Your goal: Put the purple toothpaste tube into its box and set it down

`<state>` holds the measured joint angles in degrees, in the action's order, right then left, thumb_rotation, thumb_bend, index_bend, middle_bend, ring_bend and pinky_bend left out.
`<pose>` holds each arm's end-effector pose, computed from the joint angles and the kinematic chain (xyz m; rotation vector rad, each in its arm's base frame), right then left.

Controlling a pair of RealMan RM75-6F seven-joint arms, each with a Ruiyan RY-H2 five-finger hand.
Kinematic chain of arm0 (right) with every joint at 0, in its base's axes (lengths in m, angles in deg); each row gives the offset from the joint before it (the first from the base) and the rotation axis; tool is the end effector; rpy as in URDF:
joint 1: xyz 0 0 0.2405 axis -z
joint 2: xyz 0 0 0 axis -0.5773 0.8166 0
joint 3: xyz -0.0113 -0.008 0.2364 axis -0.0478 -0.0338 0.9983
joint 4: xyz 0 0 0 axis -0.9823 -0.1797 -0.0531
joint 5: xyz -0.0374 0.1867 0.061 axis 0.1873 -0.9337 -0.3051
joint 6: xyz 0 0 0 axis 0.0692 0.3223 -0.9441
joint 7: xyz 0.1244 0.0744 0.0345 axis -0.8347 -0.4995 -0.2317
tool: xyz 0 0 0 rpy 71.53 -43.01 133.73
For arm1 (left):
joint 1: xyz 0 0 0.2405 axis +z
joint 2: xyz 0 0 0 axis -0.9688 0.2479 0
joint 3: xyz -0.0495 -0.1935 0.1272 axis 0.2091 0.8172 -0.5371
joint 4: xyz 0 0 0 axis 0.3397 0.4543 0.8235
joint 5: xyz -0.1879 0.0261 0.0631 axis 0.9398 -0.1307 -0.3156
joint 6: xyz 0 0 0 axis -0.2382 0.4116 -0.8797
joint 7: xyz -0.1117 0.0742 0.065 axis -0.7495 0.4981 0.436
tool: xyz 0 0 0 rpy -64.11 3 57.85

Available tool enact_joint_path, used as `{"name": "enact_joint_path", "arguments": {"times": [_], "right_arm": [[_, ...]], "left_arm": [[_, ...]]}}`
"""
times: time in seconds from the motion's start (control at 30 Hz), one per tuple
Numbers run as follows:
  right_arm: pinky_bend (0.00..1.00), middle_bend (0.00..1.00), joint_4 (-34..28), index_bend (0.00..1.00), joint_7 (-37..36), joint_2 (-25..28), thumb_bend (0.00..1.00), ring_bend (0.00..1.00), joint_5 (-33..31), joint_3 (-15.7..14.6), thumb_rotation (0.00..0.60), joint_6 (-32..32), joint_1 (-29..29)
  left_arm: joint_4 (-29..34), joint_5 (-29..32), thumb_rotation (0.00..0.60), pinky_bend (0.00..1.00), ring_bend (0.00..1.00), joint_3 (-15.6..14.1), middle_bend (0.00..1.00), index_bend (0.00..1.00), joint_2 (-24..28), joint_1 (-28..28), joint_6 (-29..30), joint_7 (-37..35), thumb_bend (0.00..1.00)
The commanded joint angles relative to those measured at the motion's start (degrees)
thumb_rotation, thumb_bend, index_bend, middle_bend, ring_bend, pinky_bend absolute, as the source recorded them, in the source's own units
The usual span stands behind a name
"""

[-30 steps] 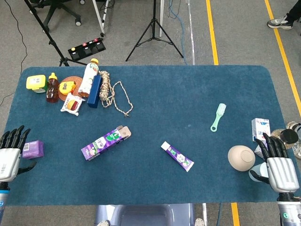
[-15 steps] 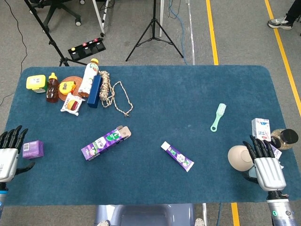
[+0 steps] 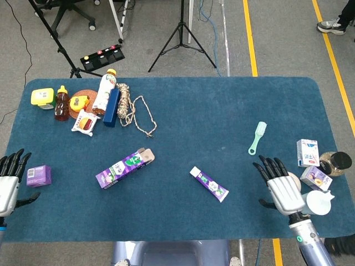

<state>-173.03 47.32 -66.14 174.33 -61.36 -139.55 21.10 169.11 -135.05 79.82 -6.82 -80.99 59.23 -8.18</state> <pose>-0.2222 -0.2184 0.0918 1.7202 -0.8246 0.8830 -0.2901 0.1836 0.1548 -1.3992 -0.8679 -0.8035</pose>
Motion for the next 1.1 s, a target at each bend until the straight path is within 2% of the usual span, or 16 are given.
{"name": "enact_joint_path", "arguments": {"times": [0.03,0.33,0.53,0.77,1.1], "right_arm": [[0.0,0.0,-1.1,0.08,3.8,-2.0,0.0,0.0,-2.2,1.4,0.6,3.1,-2.4],[0.0,0.0,-2.5,0.07,11.4,-6.3,0.0,0.0,-6.8,1.9,0.6,8.6,-6.7],[0.0,0.0,0.0,0.07,14.4,-11.1,0.0,0.0,-10.1,2.9,0.6,13.1,-10.9],[0.0,0.0,1.6,0.07,18.4,-16.2,0.0,0.0,-12.8,3.3,0.6,14.4,-13.9],[0.0,0.0,3.7,0.07,19.7,-19.2,0.0,0.0,-16.8,3.7,0.6,14.7,-16.3]], "left_arm": [[-0.1,0.2,0.6,0.04,0.0,0.2,0.0,0.0,0.0,0.1,0.1,0.2,0.07],[-0.1,1.2,0.6,0.04,0.0,0.5,0.0,0.0,-0.1,-0.2,-0.6,0.6,0.07],[-0.2,1.6,0.6,0.04,0.0,0.6,0.0,0.0,-0.3,-0.4,-1.1,1.1,0.07],[-0.1,2.8,0.6,0.04,0.0,0.8,0.0,0.0,-0.5,-0.6,-1.8,1.7,0.07],[-0.1,3.5,0.6,0.04,0.0,1.0,0.0,0.0,-0.5,-0.8,-2.3,1.9,0.07]]}}
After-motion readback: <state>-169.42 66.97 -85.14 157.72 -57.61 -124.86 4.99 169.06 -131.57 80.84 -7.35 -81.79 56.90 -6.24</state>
